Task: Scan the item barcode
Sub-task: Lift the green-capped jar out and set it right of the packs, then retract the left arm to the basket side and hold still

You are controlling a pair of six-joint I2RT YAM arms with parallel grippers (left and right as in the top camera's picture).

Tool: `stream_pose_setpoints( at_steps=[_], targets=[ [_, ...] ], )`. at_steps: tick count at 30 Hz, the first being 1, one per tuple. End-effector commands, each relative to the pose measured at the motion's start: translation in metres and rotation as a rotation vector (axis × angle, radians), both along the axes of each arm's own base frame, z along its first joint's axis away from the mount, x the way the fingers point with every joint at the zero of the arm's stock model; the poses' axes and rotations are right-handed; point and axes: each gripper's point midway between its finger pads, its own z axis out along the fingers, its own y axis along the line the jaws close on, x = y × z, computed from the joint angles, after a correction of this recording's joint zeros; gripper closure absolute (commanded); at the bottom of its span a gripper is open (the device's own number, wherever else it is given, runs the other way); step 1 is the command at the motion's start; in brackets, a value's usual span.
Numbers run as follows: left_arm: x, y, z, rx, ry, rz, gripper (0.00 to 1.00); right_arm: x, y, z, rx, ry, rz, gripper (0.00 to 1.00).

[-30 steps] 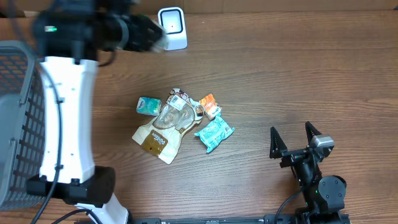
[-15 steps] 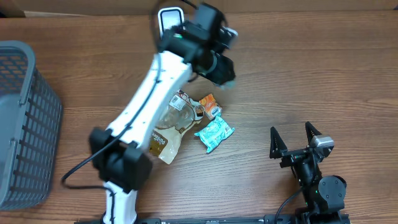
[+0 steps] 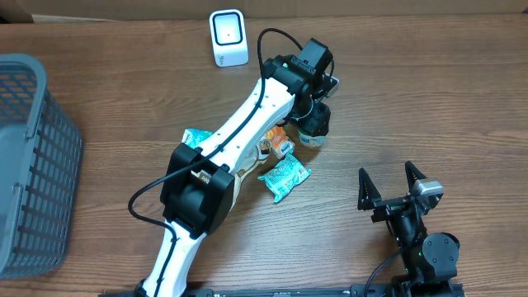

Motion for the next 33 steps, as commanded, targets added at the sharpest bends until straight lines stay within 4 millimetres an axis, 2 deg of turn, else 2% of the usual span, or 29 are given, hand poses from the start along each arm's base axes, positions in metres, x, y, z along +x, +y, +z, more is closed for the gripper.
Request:
stream_pose_setpoints(
  at_steps=[1, 3, 6, 8, 9, 10, 14, 17, 20, 22, 23, 26, 27, 29, 30, 33],
  targets=[
    [-0.001, -0.001, -0.019, 0.024, 0.031, -0.006, 0.62, 0.001, -0.002, -0.003, 0.007, 0.001, -0.013, 0.0],
    [-0.004, -0.001, -0.032, 0.039, 0.055, -0.011, 0.62, 0.001, -0.002, -0.003, 0.007, 0.001, -0.013, 0.0],
    [-0.007, -0.003, -0.037, 0.045, 0.065, -0.016, 0.58, 0.001, -0.002, -0.003, 0.007, 0.001, -0.013, 0.0],
    [-0.008, -0.005, -0.037, 0.045, 0.064, -0.021, 0.47, 0.001, -0.002, -0.003, 0.007, 0.001, -0.013, 0.0],
    [-0.009, -0.006, -0.037, 0.045, 0.064, -0.024, 0.38, 0.001, -0.002, -0.003, 0.007, 0.001, -0.013, 0.0],
    [-0.01, -0.007, -0.037, 0.045, 0.065, -0.025, 0.36, 0.001, -0.002, -0.003, 0.007, 0.001, -0.013, 0.0],
    [-0.009, -0.008, -0.035, 0.037, 0.066, -0.02, 0.34, 0.001, -0.002, -0.003, 0.007, 0.001, -0.013, 0.0],
    [-0.005, -0.004, -0.022, 0.031, 0.066, 0.007, 0.34, 0.001, -0.002, -0.003, 0.007, 0.002, -0.013, 0.0],
    [0.008, 0.002, 0.013, 0.012, 0.034, 0.03, 0.34, 0.001, -0.002, -0.003, 0.007, 0.002, -0.013, 0.0],
    [0.02, 0.01, 0.051, -0.02, -0.012, 0.055, 0.32, 0.001, -0.002, -0.003, 0.007, 0.001, -0.013, 0.0],
    [0.023, 0.013, 0.06, -0.027, -0.024, 0.064, 0.31, 0.001, -0.002, -0.003, 0.007, 0.001, -0.013, 0.0],
    [0.037, 0.037, 0.11, -0.068, -0.089, 0.116, 0.24, 0.001, -0.002, -0.003, 0.007, 0.001, -0.013, 0.0],
    [0.04, 0.045, 0.121, -0.075, -0.104, 0.133, 0.22, 0.001, -0.002, -0.003, 0.007, 0.001, -0.013, 0.0],
    [0.048, 0.074, 0.144, -0.078, -0.137, 0.19, 0.17, 0.001, -0.002, -0.003, 0.007, 0.001, -0.013, 0.0],
    [0.053, 0.098, 0.158, -0.073, -0.161, 0.239, 0.07, 0.001, -0.002, -0.003, 0.007, 0.001, -0.013, 0.0],
    [0.064, 0.15, 0.185, -0.081, -0.213, 0.346, 0.0, 0.001, -0.002, -0.003, 0.007, 0.001, -0.013, 0.0]
  ],
)
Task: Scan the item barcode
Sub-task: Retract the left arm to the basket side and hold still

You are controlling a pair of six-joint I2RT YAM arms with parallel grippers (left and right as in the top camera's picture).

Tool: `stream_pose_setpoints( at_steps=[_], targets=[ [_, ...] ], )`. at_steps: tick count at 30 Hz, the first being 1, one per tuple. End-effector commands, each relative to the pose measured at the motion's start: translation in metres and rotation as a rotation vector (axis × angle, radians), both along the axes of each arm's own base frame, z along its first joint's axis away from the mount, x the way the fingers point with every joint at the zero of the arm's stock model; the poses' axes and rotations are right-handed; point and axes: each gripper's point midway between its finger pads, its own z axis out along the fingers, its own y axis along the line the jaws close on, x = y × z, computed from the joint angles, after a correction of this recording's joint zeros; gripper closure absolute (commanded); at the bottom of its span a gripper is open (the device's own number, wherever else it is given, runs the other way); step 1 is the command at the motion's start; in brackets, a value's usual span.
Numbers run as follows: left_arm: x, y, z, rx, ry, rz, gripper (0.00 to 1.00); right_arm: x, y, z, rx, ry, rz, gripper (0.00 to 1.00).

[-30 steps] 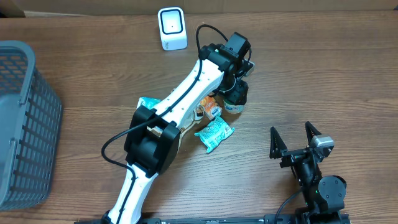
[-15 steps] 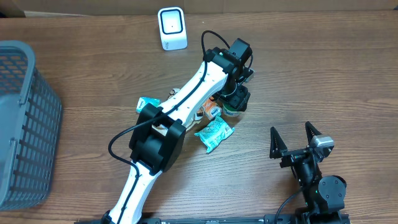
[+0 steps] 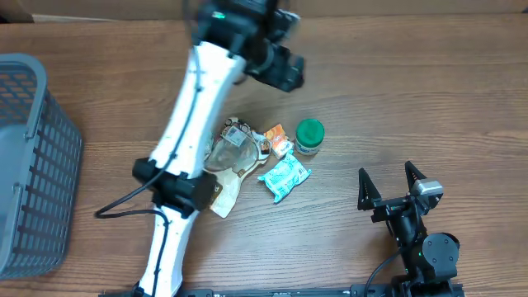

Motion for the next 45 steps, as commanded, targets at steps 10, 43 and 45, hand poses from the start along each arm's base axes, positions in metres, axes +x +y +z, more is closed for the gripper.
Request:
stream_pose_setpoints(
  at_steps=[10, 43, 45],
  targets=[
    [0.042, 0.228, 0.072, -0.079, -0.171, 0.534, 0.01, 0.001, -0.002, -0.003, 0.007, 0.001, -0.013, 0.0],
    [0.035, 0.315, 0.07, 0.023, -0.189, 0.73, 0.0, 0.001, -0.002, -0.003, 0.007, 0.001, -0.013, 0.0],
    [0.035, 0.315, 0.07, 0.023, -0.189, 0.73, 0.0, 0.001, -0.002, -0.003, 0.007, 0.002, -0.013, 0.0]
  ],
)
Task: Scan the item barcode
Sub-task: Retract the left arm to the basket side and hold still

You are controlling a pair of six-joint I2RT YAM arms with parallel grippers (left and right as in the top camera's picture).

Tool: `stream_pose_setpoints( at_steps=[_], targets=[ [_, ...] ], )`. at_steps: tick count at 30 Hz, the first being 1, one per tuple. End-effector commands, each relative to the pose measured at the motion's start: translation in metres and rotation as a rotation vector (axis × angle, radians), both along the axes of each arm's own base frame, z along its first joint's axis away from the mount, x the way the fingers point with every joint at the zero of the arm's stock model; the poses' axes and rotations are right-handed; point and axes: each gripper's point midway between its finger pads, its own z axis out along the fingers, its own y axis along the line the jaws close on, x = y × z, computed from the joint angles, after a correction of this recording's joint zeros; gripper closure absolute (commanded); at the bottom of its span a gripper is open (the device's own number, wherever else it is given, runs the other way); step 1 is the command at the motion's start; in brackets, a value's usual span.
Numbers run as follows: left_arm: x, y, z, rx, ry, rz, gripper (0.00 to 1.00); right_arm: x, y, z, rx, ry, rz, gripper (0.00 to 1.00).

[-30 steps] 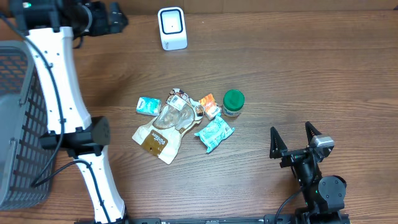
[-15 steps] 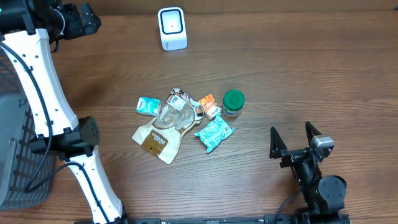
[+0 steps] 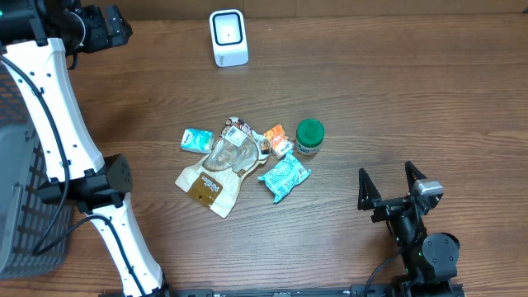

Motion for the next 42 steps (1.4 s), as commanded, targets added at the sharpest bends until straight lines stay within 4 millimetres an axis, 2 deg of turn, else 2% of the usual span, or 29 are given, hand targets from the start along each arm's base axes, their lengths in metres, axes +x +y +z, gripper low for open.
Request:
stream_pose_setpoints(
  at_steps=[1, 42],
  targets=[
    [-0.0076, 0.0016, 0.0207, 0.012, -0.047, 0.02, 0.01, 0.0006, -0.0023, -0.0028, 0.007, 0.002, -0.013, 0.0],
    [-0.0076, 0.0016, 0.0207, 0.012, -0.047, 0.02, 0.0, 0.0001, 0.0004, -0.0023, 0.008, 0.0, 0.003, 0.0]
  ],
)
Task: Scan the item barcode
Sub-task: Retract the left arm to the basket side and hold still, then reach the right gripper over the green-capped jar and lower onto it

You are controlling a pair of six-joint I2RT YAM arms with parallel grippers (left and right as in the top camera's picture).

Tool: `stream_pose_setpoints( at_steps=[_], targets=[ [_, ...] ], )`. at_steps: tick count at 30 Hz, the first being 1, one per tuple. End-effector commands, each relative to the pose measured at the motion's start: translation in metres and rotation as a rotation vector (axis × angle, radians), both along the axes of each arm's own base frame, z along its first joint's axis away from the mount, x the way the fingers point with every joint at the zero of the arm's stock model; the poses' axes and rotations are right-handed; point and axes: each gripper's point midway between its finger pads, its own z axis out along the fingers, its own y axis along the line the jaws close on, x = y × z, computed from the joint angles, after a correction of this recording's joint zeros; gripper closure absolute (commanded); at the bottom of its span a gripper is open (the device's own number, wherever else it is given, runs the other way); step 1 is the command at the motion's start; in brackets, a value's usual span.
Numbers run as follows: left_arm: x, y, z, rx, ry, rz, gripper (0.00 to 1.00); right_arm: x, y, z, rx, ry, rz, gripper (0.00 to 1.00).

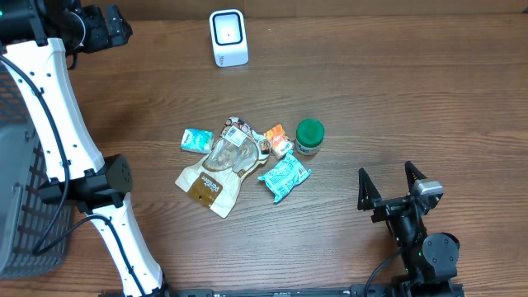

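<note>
A small pile of items lies mid-table: a brown pouch [209, 172], a teal packet [196, 139], an orange packet [276, 137], a second teal packet [285, 177] and a green-lidded jar [309, 135]. The white barcode scanner [228, 38] stands at the back. My left gripper [115, 26] is at the far back left, well away from the pile; how its fingers stand is too dark to read. At the front right, my right gripper [388, 186] is open with nothing in it.
A grey mesh basket [21, 165] stands at the left edge, partly under my left arm [62, 107]. The right arm's base [425, 247] sits at the front right edge.
My left gripper was down at the green-lidded jar. Then it was raised near the scanner, with the jar still standing by the pile. Then it was at the far back left by the basket, where it stays. The right gripper has stayed open at the front right.
</note>
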Motion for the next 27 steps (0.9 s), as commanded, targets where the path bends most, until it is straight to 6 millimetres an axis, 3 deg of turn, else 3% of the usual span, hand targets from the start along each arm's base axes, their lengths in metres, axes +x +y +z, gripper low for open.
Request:
stream_pose_setpoints(
  at_steps=[1, 13, 20, 27],
  targets=[
    [-0.008, 0.002, 0.021, 0.012, -0.047, 0.02, 0.01, 0.0, 0.0, -0.002, 0.007, 0.0, 0.002, 0.0],
    [-0.008, 0.002, 0.021, 0.012, -0.047, 0.02, 0.0, -0.006, 0.016, 0.006, 0.051, 0.028, 0.095, 0.0],
    [-0.008, 0.002, 0.021, 0.012, -0.047, 0.02, 0.0, -0.008, 0.02, 0.045, 0.042, 0.107, 0.118, 0.0],
    [-0.008, 0.002, 0.021, 0.012, -0.047, 0.02, 0.0, 0.013, 0.037, 0.083, 0.044, 0.367, 0.201, 0.0]
  ],
)
